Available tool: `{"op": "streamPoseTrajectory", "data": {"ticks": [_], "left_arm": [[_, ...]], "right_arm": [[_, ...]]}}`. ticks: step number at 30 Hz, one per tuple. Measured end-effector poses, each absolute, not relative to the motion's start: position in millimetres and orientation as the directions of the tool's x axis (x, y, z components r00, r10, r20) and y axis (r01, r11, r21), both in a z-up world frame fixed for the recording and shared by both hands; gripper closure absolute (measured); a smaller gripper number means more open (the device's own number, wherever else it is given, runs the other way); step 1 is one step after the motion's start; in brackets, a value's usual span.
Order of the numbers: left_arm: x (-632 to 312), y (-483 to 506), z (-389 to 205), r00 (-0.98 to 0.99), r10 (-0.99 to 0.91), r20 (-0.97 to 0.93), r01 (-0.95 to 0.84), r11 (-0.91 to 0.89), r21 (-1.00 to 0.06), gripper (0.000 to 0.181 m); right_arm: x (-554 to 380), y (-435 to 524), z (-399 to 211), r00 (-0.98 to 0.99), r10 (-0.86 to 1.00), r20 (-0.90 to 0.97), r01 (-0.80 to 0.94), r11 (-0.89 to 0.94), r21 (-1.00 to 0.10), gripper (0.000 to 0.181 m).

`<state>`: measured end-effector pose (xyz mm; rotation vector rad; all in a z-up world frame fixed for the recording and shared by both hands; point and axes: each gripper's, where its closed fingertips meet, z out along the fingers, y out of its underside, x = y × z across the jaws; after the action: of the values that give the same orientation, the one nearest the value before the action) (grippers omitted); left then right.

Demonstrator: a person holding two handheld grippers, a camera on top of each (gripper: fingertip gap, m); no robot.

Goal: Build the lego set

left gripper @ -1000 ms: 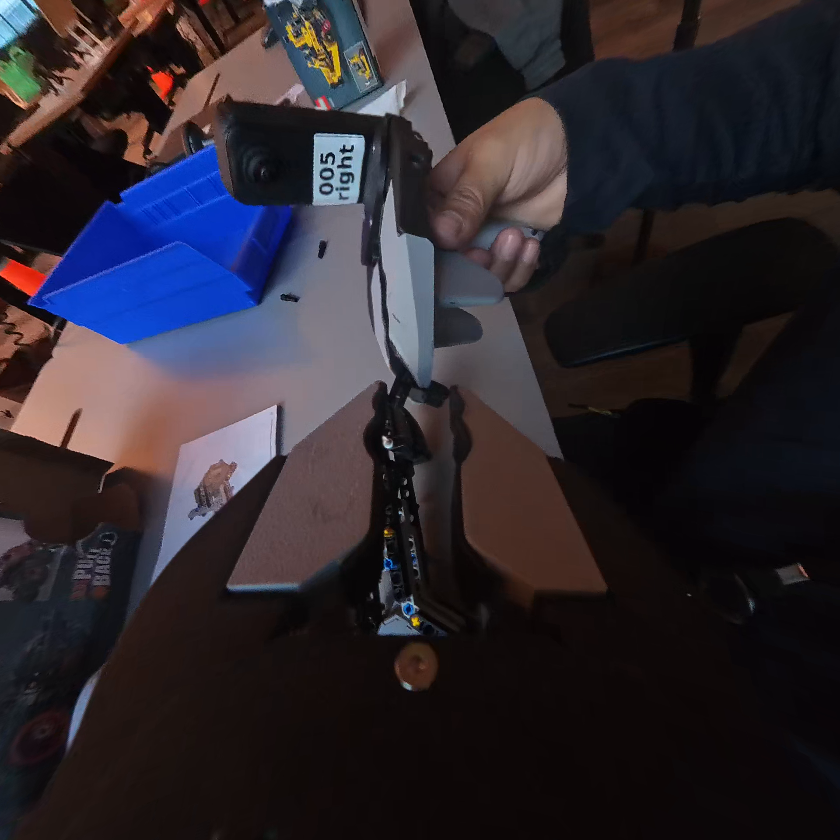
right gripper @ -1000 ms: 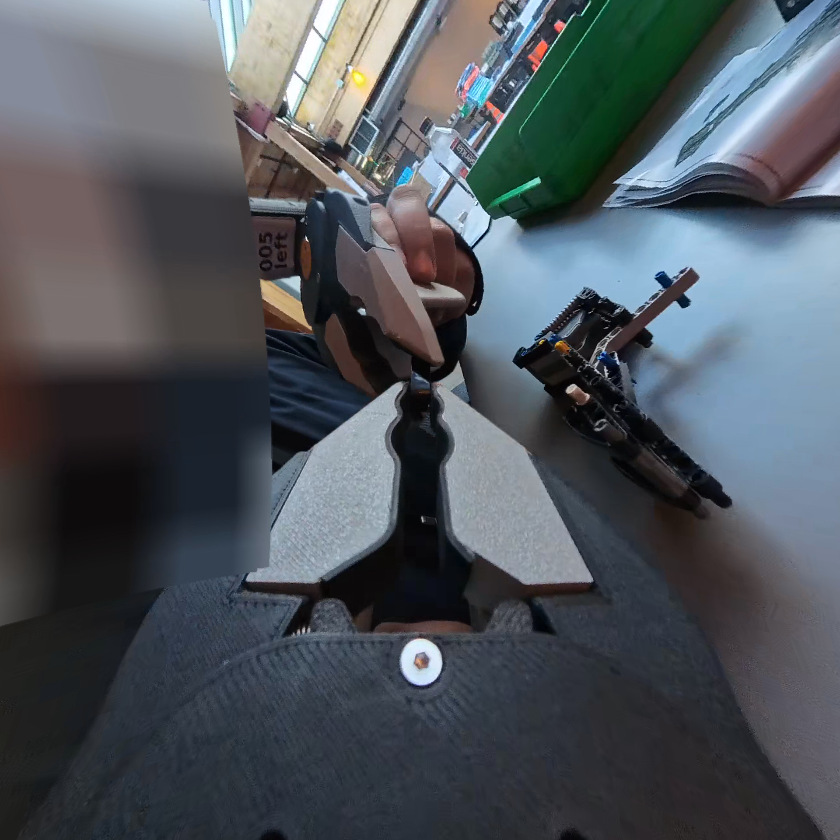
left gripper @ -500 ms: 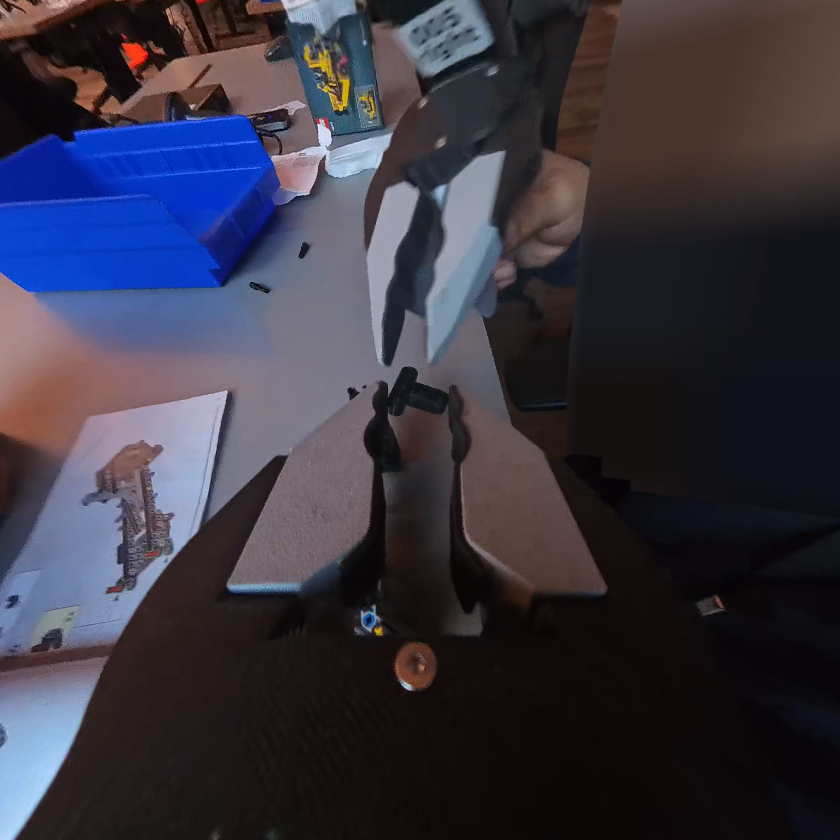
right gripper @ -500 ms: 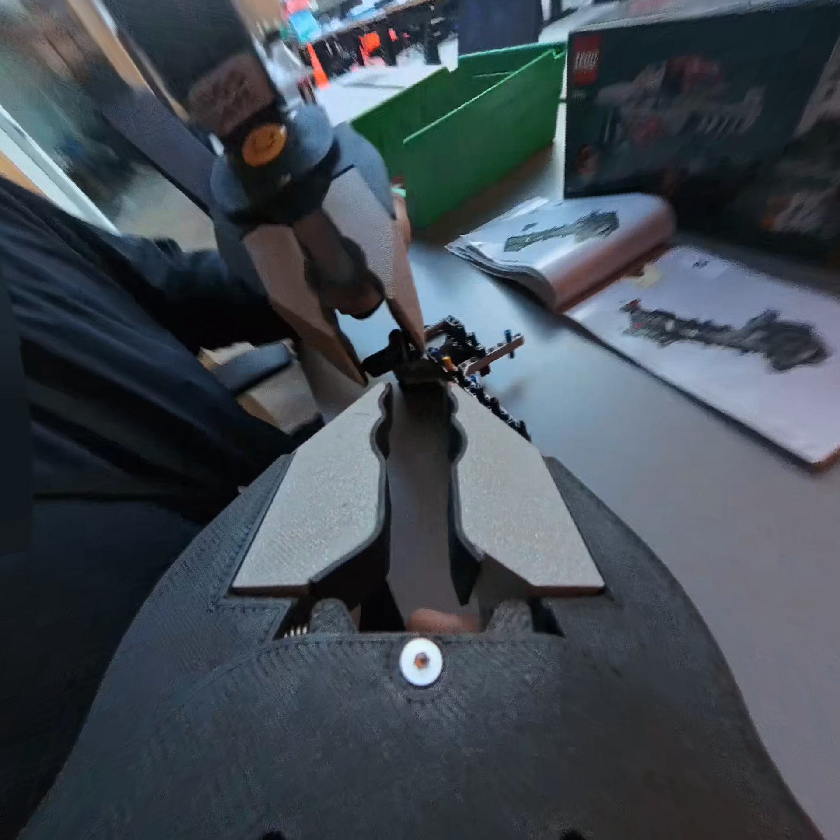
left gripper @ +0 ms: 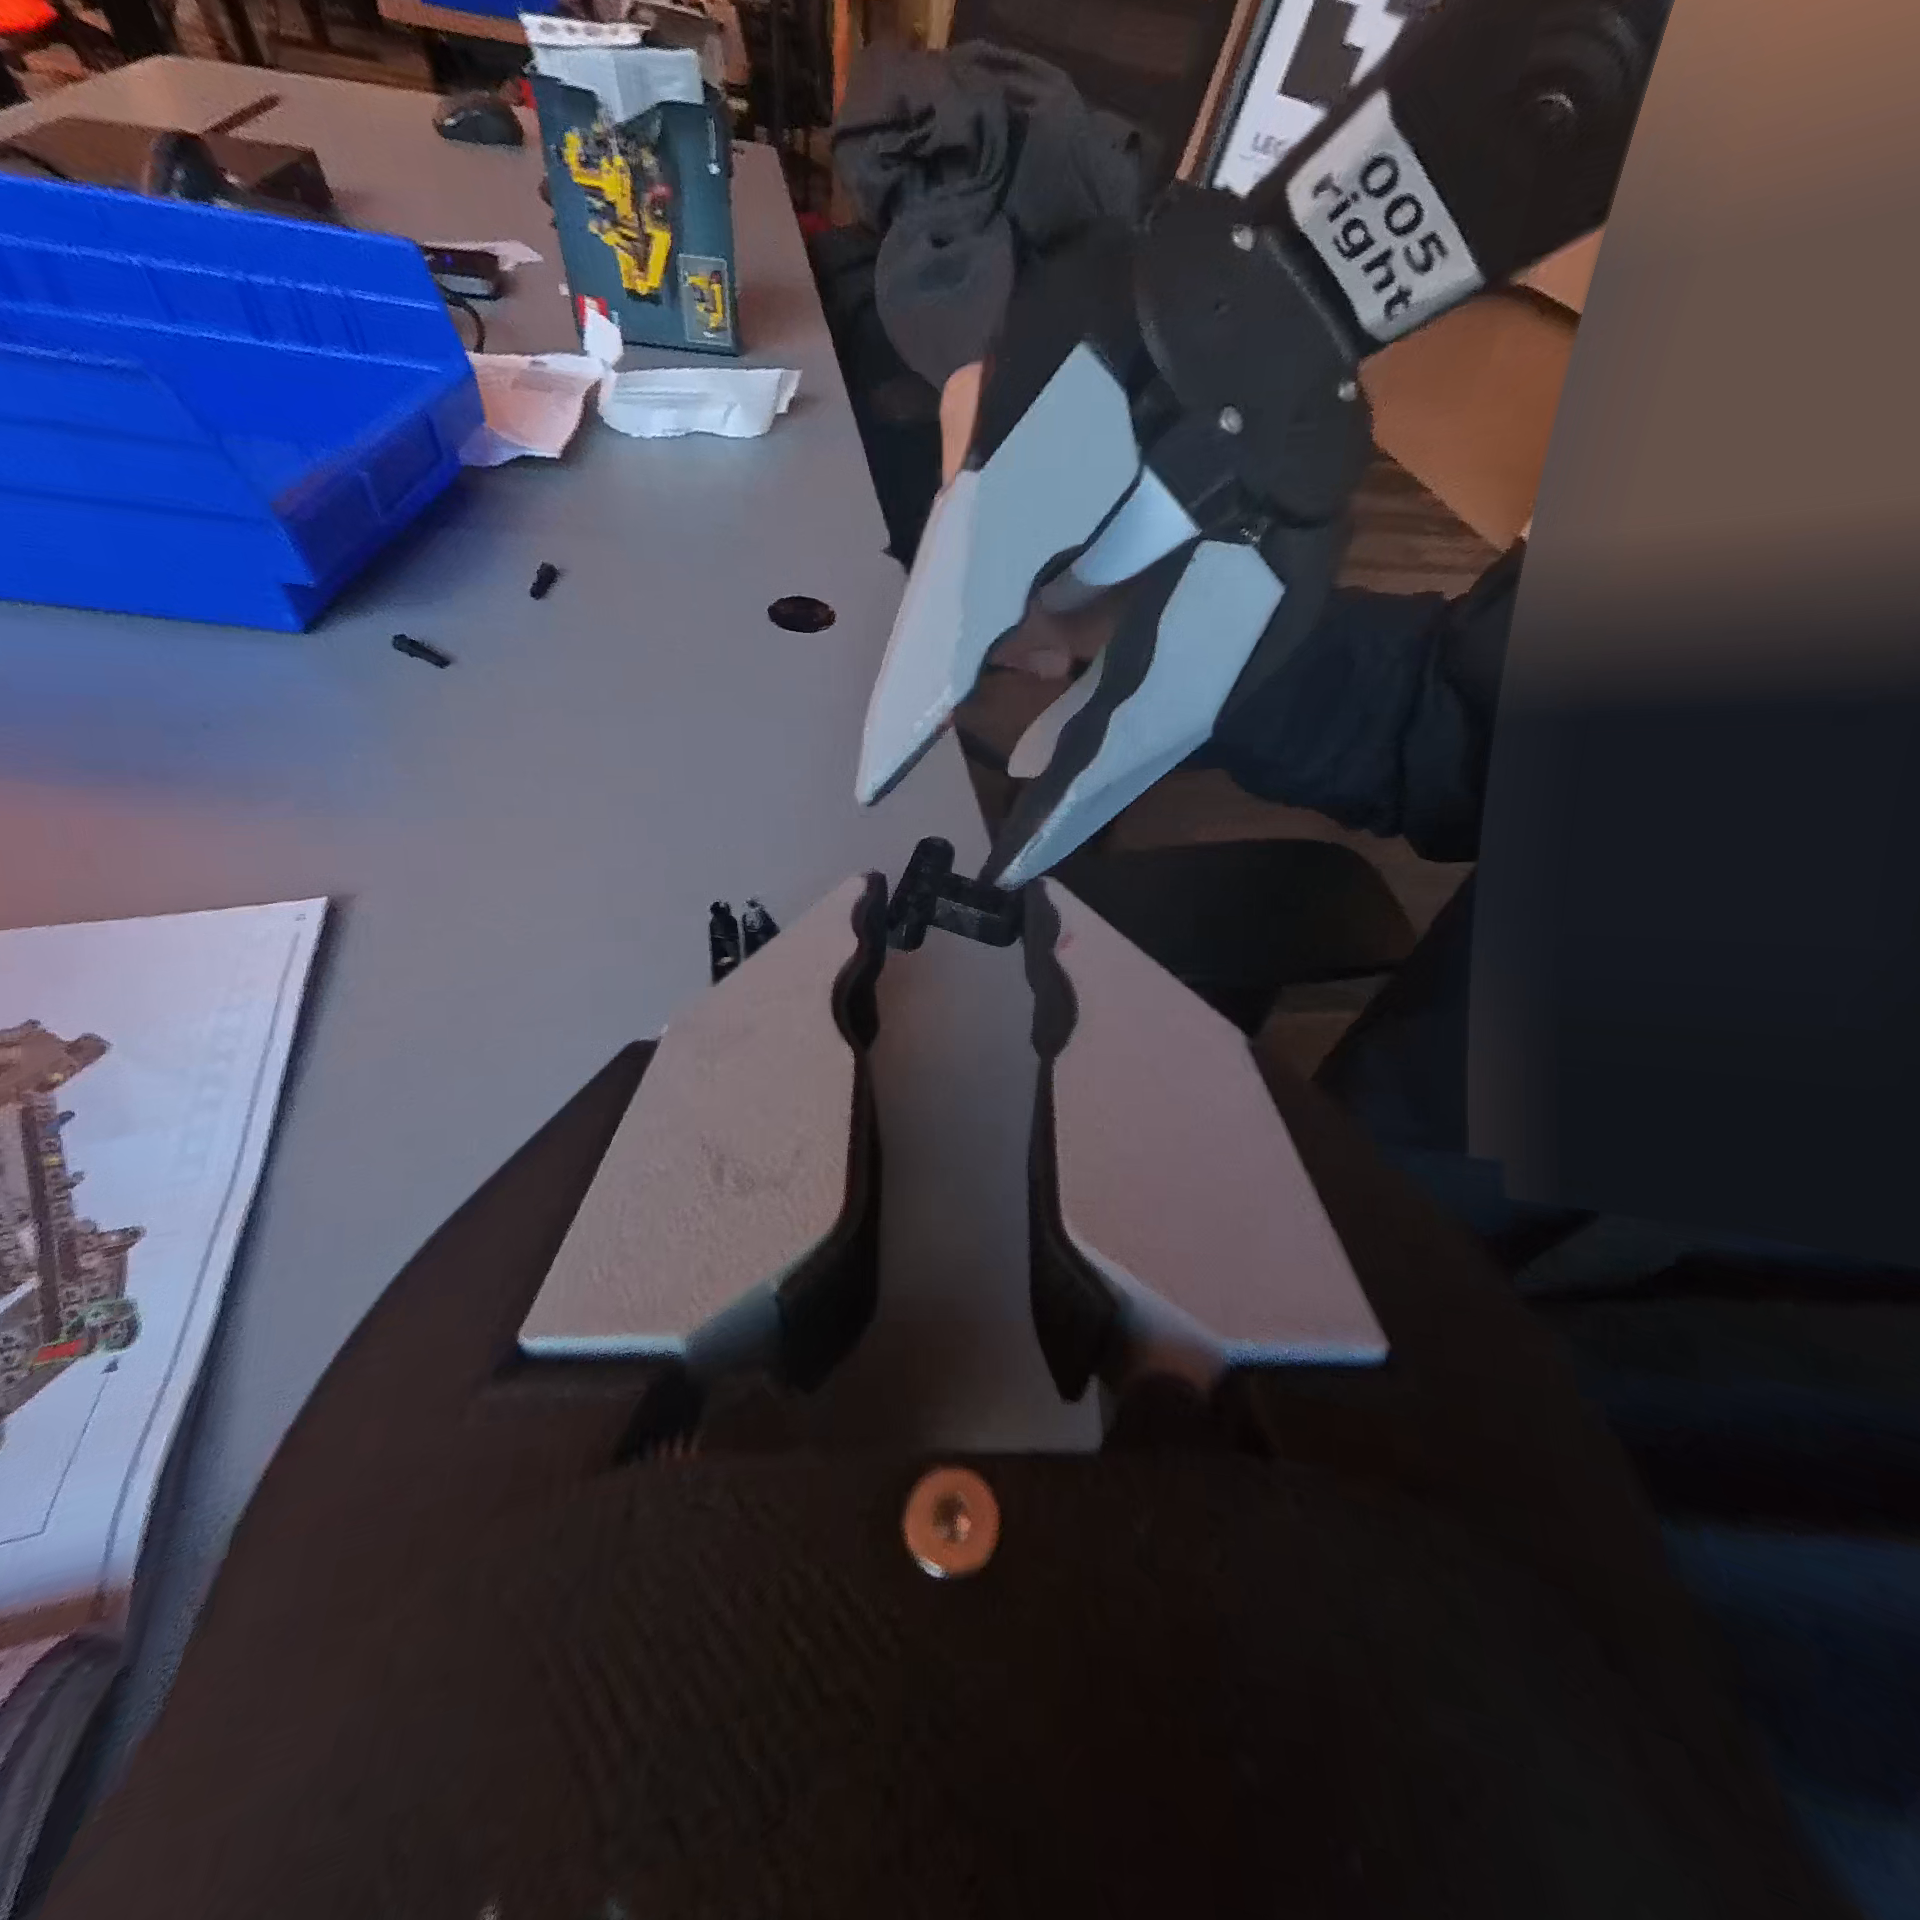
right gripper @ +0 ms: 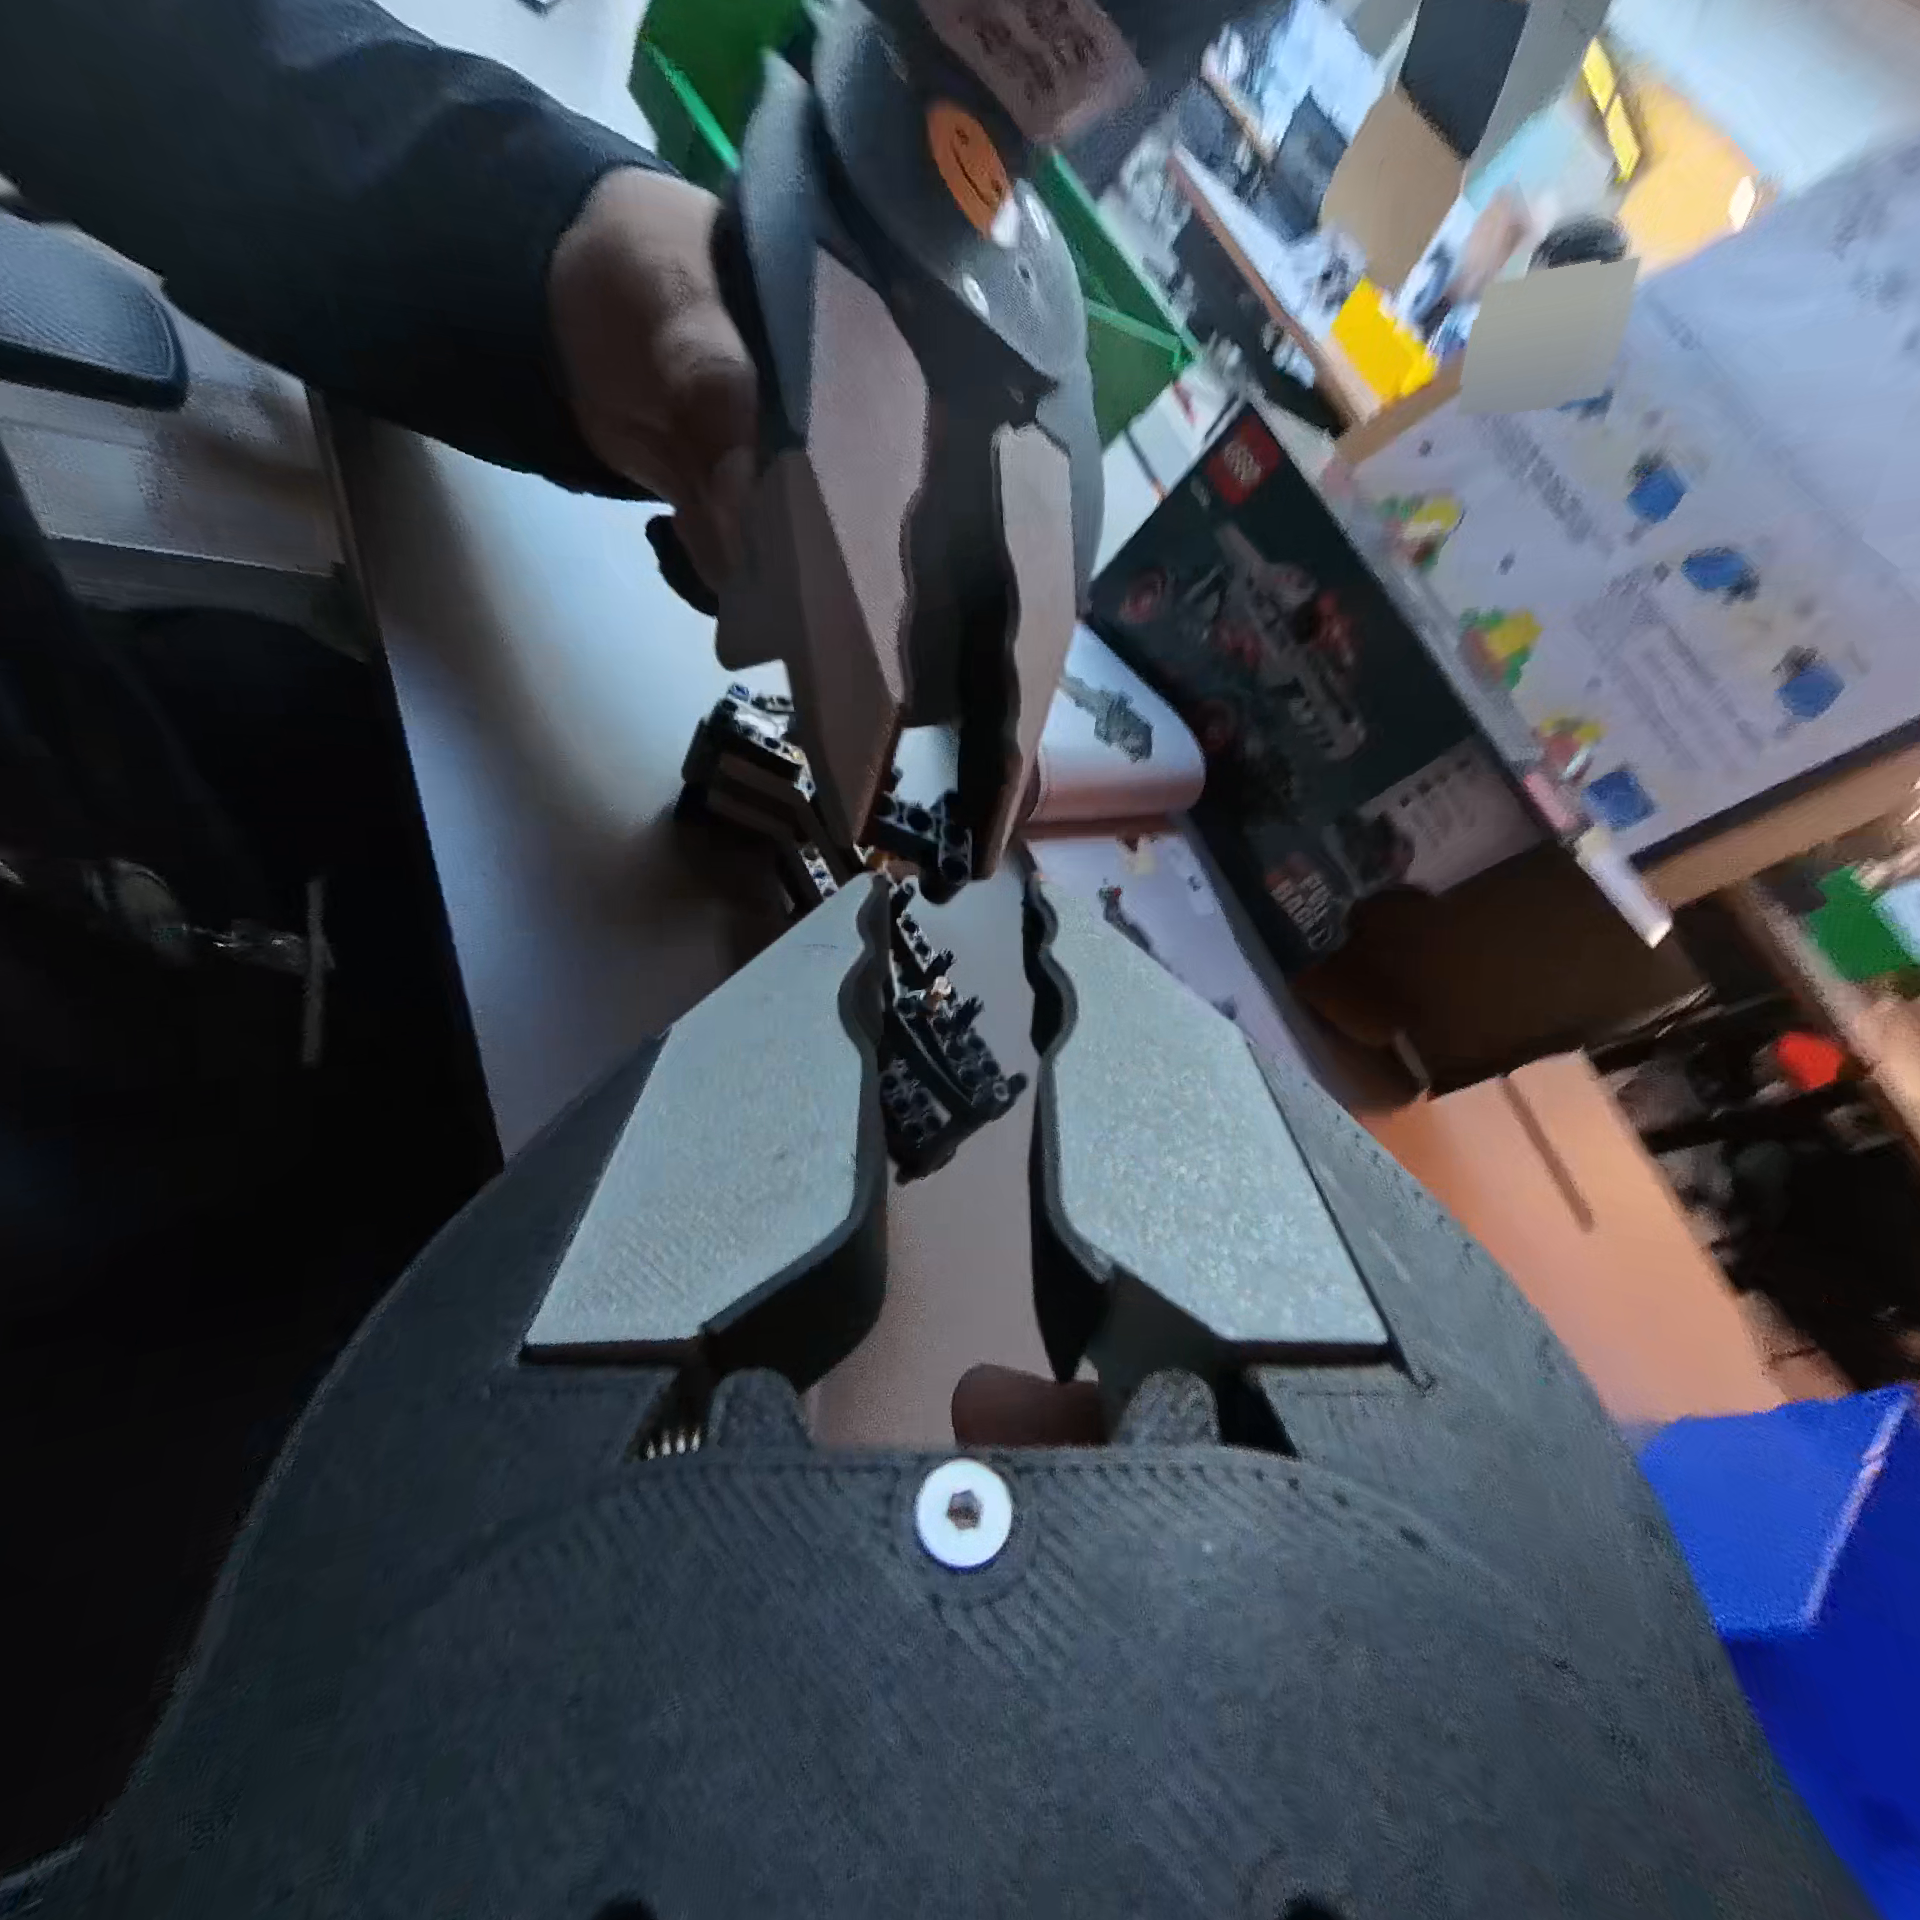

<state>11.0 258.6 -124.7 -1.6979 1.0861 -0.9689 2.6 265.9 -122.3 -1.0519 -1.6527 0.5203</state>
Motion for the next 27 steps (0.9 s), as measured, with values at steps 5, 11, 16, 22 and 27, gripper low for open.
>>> {"op": "streamPoseTrajectory", "data": {"ticks": [5, 11, 16, 22, 27], "left_arm": [[9.1, 258.2, -120.3, 0.267, -0.920, 0.287, -0.187, -0.342, -0.921, 0.158], [10.0, 257.6, -119.6, 0.240, -0.893, 0.380, -0.167, -0.424, -0.890, 0.158], [4.6, 262.6, -116.8, 0.257, -0.895, 0.365, -0.163, -0.412, -0.897, 0.158], [-3.9, 270.6, -121.8, 0.298, -0.903, 0.310, -0.223, -0.381, -0.897, 0.166], [4.0, 264.5, -117.7, 0.235, -0.918, 0.318, -0.227, -0.370, -0.901, 0.175]], "right_arm": [[-2.1, 259.2, -120.4, -0.057, 0.631, 0.774, 0.387, 0.729, -0.565, 0.172], [-10.0, 263.9, -123.0, -0.068, 0.465, 0.883, 0.426, 0.814, -0.396, 0.174], [-10.9, 268.4, -119.3, -0.054, 0.330, 0.942, 0.384, 0.878, -0.286, 0.176], [-5.8, 267.2, -117.3, -0.028, 0.343, 0.939, 0.260, 0.910, -0.325, 0.176], [-5.3, 264.4, -115.4, -0.016, 0.366, 0.931, 0.192, 0.914, -0.356, 0.176]]}}
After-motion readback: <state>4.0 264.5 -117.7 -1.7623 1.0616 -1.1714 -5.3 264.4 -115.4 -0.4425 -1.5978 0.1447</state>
